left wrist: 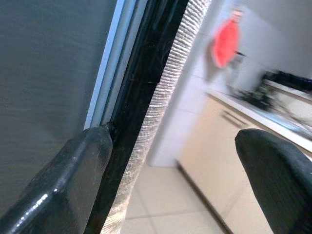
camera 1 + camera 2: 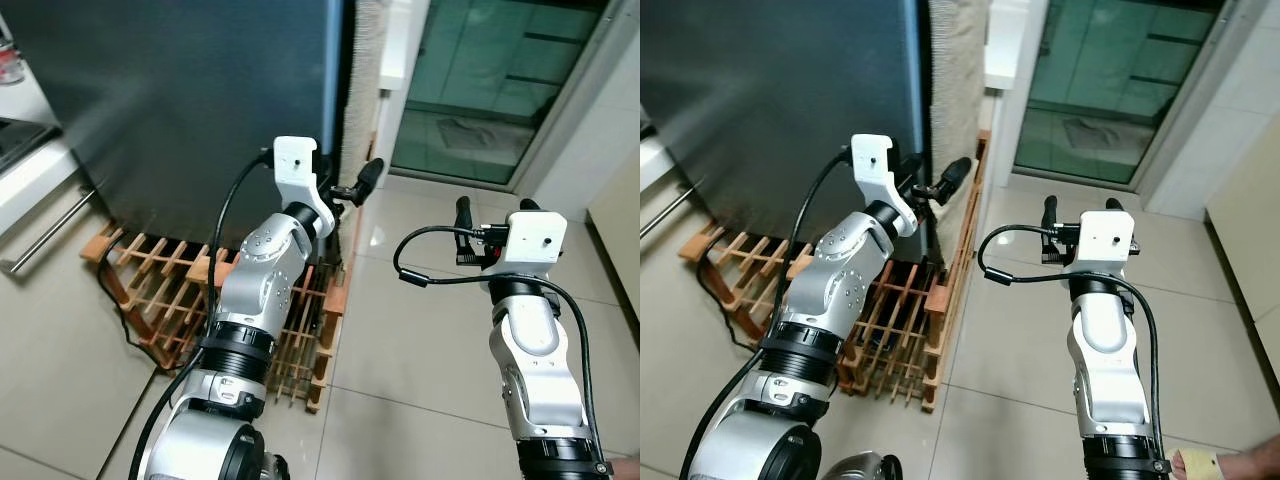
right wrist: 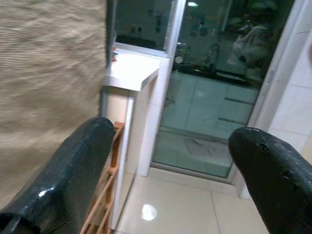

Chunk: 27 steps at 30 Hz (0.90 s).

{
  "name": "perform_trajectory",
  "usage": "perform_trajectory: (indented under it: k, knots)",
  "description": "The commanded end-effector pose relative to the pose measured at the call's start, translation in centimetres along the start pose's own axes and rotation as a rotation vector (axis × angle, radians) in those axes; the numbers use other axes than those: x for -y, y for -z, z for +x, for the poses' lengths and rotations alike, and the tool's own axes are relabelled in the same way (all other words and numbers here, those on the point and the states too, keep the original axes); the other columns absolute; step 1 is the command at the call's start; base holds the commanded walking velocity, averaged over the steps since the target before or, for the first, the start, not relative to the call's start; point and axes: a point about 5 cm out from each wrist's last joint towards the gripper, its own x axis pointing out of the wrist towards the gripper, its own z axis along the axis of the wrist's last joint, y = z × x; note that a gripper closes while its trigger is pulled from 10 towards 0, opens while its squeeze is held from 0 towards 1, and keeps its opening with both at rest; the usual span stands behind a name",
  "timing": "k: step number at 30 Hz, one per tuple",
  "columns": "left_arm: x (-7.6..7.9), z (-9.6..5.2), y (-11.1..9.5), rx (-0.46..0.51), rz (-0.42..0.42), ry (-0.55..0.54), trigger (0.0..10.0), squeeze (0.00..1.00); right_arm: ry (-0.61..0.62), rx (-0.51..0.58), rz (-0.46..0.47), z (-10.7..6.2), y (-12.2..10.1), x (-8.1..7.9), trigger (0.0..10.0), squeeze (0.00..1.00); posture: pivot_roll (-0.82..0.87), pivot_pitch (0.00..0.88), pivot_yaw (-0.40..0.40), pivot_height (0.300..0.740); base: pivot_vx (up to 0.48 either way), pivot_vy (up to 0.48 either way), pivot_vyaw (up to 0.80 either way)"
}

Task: Restocking fridge

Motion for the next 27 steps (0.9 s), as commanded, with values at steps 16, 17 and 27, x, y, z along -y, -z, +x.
perform_trajectory:
  k: [16, 17, 27]
  knots:
    - [1.9, -1.3, -0.5, 0.050, -0.016, 0.053, 10.0, 0.00, 0.005, -0.015, 0.010, -0.3, 0.2, 0.1, 10.0, 0.00, -0.16, 0.000, 0.001, 0.740, 0.000, 0.000, 0.00]
    - [-0.3, -3.0, -0.9, 0.060, 0.014, -0.084, 10.0, 0.00, -0.012, -0.022, 0.014, -0.5, 0.3, 0.0, 10.0, 0.00, -0.16, 0.000, 0.001, 0.740, 0.000, 0.000, 0.00]
    - [-7.6, -9.4, -2.7, 0.132, 0.166, -0.679, 10.0, 0.00, -0.059, -0.022, 0.048, 1.0, 0.2, -1.0, 10.0, 0.00, -0.08, 0.000, -0.021, 0.740, 0.000, 0.000, 0.00]
